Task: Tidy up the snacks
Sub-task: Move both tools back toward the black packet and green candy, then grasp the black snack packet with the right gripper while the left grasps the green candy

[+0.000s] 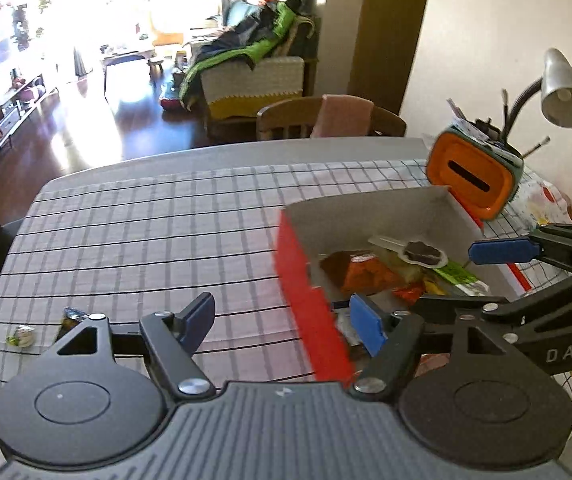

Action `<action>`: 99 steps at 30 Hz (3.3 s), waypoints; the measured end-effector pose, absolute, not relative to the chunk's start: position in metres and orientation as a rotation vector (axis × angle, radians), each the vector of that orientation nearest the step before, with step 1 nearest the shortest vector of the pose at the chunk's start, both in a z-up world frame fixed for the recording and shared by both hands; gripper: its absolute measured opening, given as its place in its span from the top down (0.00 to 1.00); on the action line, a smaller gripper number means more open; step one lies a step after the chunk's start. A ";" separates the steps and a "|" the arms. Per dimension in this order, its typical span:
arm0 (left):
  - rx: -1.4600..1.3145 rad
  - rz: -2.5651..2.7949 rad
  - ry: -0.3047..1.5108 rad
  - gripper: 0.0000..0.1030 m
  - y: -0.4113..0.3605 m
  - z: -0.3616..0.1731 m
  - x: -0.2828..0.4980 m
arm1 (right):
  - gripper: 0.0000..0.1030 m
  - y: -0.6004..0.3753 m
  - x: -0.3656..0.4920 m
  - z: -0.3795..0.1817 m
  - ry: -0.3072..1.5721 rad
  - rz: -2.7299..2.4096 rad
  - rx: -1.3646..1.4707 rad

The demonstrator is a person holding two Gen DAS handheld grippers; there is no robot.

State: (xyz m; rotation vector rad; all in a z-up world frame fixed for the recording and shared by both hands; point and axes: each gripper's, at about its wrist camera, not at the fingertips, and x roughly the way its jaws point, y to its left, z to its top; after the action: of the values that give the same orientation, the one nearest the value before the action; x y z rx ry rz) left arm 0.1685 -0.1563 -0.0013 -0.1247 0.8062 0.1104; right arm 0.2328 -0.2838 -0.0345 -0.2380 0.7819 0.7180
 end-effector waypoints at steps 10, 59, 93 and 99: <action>-0.191 0.176 0.798 0.21 -0.090 -0.009 0.129 | 0.00 -0.215 0.216 -0.051 0.751 0.855 -0.230; -0.138 0.052 0.927 0.16 0.186 -0.130 0.101 | 0.11 0.110 0.245 -0.235 1.113 0.500 -0.236; -0.044 0.006 1.070 0.63 0.191 -0.169 0.169 | 0.67 0.111 0.242 -0.234 1.127 0.542 -0.276; -0.019 0.017 1.066 0.68 0.184 -0.169 0.166 | 0.68 0.095 0.237 -0.229 1.122 0.547 -0.268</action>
State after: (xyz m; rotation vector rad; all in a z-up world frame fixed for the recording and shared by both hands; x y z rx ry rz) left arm 0.1658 0.1836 -0.1693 -0.0185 1.0658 0.0170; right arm 0.2367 0.0954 -0.2295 -0.2682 1.1216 0.5466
